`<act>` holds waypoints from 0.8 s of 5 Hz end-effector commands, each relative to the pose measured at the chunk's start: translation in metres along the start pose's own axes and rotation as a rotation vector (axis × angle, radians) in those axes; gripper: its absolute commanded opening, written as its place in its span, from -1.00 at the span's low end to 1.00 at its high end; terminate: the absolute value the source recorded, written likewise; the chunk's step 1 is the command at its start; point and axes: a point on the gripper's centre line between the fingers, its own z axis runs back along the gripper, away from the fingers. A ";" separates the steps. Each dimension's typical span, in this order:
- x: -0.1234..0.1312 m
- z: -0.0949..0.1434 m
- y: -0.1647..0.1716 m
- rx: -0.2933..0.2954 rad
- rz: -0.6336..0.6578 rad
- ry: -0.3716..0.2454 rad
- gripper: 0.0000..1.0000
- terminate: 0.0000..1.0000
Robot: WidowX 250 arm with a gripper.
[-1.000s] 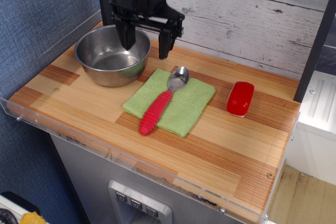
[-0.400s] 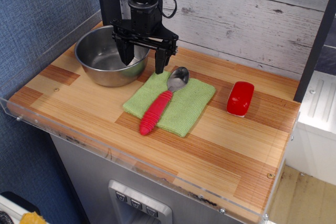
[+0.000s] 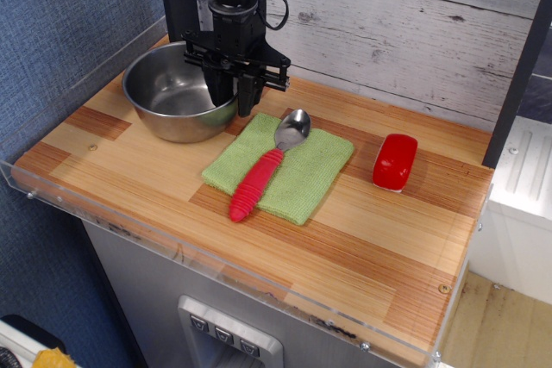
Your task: Move the metal pot from the back corner to the opposite front corner of the counter
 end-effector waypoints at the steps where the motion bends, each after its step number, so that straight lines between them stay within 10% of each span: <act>1: 0.001 0.018 0.011 -0.001 0.031 -0.047 -1.00 -1.00; 4: -0.008 0.058 0.025 -0.076 0.156 -0.082 -1.00 -1.00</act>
